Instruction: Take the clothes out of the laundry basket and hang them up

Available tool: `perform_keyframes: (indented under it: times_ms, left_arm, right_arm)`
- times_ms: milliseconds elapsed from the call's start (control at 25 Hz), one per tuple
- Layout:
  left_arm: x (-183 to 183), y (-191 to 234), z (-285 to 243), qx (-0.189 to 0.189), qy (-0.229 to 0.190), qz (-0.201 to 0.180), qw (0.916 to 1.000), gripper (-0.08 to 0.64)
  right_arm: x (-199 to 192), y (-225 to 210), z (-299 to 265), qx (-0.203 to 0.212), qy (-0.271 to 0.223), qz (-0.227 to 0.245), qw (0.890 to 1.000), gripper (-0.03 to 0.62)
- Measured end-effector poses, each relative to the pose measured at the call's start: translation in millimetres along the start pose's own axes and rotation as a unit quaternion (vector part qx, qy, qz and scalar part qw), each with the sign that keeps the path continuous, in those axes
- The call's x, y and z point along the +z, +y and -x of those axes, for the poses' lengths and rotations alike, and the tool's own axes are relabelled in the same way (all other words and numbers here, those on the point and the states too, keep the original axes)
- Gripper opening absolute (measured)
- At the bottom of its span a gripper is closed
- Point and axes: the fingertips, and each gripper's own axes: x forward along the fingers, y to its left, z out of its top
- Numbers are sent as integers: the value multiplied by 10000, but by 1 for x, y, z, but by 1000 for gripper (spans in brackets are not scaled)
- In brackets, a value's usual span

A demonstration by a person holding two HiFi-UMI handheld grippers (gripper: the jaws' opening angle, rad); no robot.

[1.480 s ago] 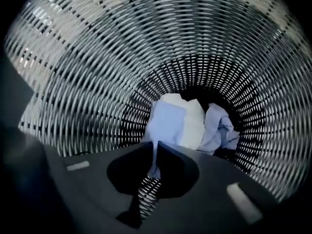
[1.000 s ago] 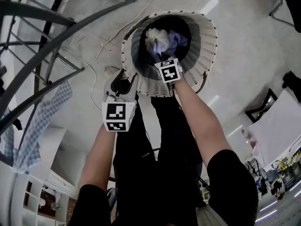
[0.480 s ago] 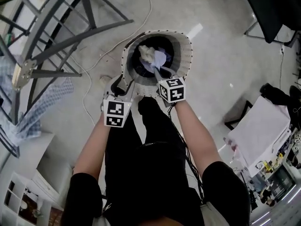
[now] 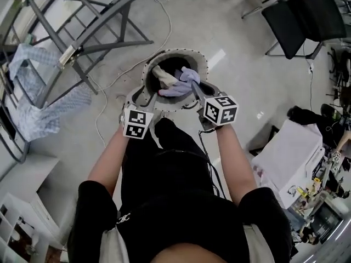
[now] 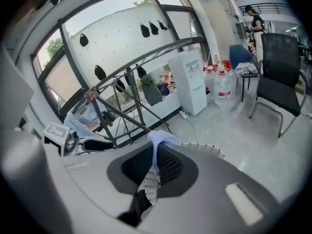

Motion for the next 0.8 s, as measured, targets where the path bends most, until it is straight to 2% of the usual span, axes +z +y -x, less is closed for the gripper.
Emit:
perform_keyframes:
  times_ms: [160,320,600,800]
  left_arm:
    - [17,-4,8,26,-156,-54,9999,199]
    - [14,-10,11,-27,3,-134,9999,204]
    - [-14,-29,-9,-339,486,-514,9969,224]
    - [-51,-45,-42,-541,1091,-762,9896,232]
  right_arm:
    - [44,40,45,416,-156,565,9974,28]
    - [83,77,84,772,-455,753,9931,28]
    - [135,103,137,784,-707,995,9894,28]
    - [159,112,164,820,-860,1121,9866,28]
